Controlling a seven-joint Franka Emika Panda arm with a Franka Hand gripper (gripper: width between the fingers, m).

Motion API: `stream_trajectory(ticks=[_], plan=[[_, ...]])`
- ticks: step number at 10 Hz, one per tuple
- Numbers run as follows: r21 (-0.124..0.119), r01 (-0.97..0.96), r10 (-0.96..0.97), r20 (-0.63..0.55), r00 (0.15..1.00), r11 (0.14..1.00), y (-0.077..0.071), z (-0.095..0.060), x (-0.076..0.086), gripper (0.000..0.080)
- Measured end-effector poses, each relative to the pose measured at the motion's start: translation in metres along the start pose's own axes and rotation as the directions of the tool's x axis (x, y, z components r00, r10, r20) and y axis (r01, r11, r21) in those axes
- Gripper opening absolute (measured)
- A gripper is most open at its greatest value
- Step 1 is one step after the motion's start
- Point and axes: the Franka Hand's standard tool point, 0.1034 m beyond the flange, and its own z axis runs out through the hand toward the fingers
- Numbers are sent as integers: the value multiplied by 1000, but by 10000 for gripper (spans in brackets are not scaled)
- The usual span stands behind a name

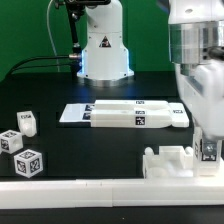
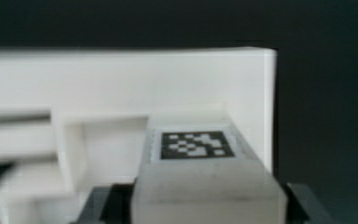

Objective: Assemble chair

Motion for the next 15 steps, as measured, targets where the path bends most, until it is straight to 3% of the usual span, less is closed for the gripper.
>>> stream_trajectory(ticks=[1, 3, 4, 5, 6, 8, 10, 12, 13, 15], plan=[[4, -87, 87, 0, 996, 996, 0, 0, -1, 282], [-3, -7, 7, -8, 1000, 1000, 1, 1, -1, 282], [-26, 175, -176, -29, 984, 984, 5, 1, -3, 479], [-15, 349, -349, -24, 937, 937, 3, -1, -7, 593], [8, 564, -564, -30, 825, 826, 0, -3, -12, 632], [0, 645, -645, -36, 763, 764, -1, -2, -10, 646], [-7, 761, -760, -38, 648, 649, -1, -2, -8, 649], [-33, 941, -939, -85, 334, 337, -5, -1, -4, 649], [-32, 934, -933, -85, 351, 355, -5, -1, -3, 649], [-30, 922, -920, -86, 382, 385, -5, -1, -3, 389]])
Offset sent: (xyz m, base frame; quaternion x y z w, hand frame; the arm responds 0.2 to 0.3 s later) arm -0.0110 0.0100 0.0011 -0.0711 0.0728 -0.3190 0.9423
